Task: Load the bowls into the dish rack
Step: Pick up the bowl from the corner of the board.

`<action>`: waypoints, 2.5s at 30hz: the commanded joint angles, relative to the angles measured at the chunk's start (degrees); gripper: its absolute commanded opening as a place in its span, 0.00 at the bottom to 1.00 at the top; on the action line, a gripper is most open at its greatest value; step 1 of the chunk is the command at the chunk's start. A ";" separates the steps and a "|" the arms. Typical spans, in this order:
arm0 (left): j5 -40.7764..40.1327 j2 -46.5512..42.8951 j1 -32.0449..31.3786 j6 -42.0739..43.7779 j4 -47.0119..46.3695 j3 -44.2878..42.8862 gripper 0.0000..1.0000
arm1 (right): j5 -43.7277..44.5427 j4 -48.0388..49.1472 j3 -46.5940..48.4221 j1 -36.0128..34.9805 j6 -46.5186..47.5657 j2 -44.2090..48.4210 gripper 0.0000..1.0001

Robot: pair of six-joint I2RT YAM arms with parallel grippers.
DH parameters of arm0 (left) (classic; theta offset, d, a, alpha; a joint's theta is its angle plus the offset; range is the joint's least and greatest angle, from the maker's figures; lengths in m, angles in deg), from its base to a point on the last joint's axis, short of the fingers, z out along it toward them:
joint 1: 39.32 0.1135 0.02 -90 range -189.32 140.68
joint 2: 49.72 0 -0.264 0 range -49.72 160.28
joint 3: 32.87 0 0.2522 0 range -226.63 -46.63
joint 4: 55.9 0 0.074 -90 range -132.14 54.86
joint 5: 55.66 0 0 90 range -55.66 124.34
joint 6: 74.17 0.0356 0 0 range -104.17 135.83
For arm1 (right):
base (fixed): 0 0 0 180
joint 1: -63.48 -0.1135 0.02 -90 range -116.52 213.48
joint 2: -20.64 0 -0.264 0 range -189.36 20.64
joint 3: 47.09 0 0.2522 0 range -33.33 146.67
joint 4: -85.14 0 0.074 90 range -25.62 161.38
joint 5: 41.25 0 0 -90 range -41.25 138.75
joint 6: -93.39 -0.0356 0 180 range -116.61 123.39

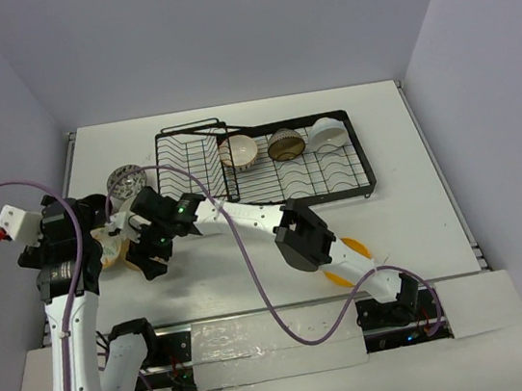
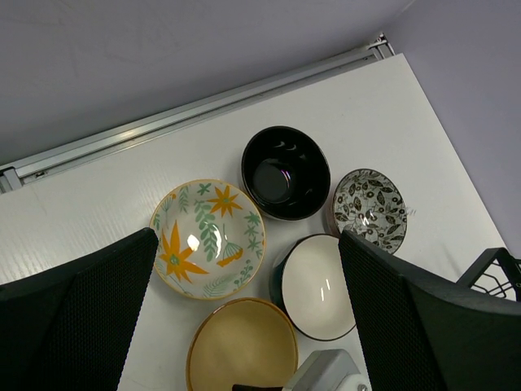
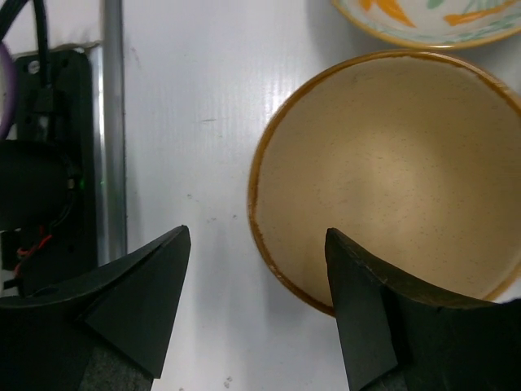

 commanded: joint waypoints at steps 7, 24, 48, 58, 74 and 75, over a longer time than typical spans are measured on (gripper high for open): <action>0.44 -0.90 -1.19 1.45 -1.55 0.10 0.99 | 11.53 4.24 0.17 -0.77 5.04 -0.73 0.71; 1.06 -1.61 -1.89 2.15 -1.99 0.18 0.99 | 16.72 5.30 -4.84 -2.18 8.03 -0.21 0.63; 2.55 -1.52 -1.98 2.77 -2.60 0.10 0.99 | 18.13 10.31 -16.18 -2.44 7.95 9.46 0.22; 2.82 -1.87 -1.89 2.95 -2.87 0.01 0.99 | 13.56 9.34 -16.70 -2.44 6.02 10.69 0.00; 3.96 -2.13 -1.28 3.47 -3.22 0.10 0.99 | -4.98 16.64 -28.57 -1.83 -1.37 19.30 0.00; 4.05 -2.22 -1.28 3.47 -3.13 0.10 0.99 | -6.47 16.99 -28.84 -1.74 -1.89 19.83 0.00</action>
